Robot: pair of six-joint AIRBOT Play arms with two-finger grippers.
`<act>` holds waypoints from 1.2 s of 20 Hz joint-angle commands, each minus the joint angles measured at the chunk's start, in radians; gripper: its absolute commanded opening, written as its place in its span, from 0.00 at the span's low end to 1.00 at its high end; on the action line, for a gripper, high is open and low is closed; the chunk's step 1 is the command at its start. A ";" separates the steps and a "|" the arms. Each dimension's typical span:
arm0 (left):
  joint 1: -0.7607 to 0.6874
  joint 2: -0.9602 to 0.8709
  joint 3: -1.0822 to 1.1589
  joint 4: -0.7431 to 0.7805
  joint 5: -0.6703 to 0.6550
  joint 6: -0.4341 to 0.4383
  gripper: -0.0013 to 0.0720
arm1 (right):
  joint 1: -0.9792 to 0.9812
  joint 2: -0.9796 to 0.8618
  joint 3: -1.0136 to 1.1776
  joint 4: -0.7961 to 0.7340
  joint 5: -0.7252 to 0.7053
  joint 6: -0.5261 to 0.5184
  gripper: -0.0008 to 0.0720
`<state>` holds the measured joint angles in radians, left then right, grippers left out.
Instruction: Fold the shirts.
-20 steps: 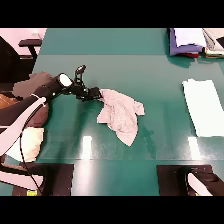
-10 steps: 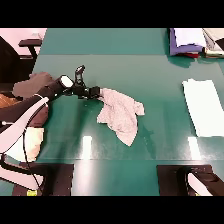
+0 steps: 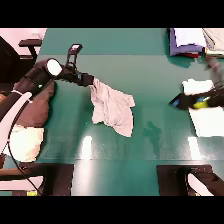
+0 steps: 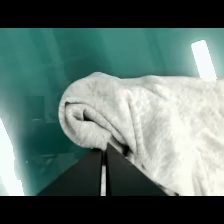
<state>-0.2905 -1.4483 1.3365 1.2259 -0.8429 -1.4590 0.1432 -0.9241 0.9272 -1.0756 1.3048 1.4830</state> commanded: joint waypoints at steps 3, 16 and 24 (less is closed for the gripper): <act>0.000 0.044 0.012 0.077 -0.131 0.028 0.05 | 0.216 -0.192 -0.293 0.242 -0.255 -0.055 0.68; 0.000 0.079 0.017 0.145 -0.154 0.027 0.05 | 0.454 -0.580 0.116 0.140 -0.344 -0.054 0.03; 0.000 0.404 0.271 0.203 -0.194 0.029 0.05 | 0.138 -0.248 0.528 -0.077 -0.071 -0.033 0.03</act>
<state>-0.2905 -1.1553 1.5146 1.4254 -1.0206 -1.4315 0.3828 -1.2755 1.3098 -1.0977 1.1297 1.4460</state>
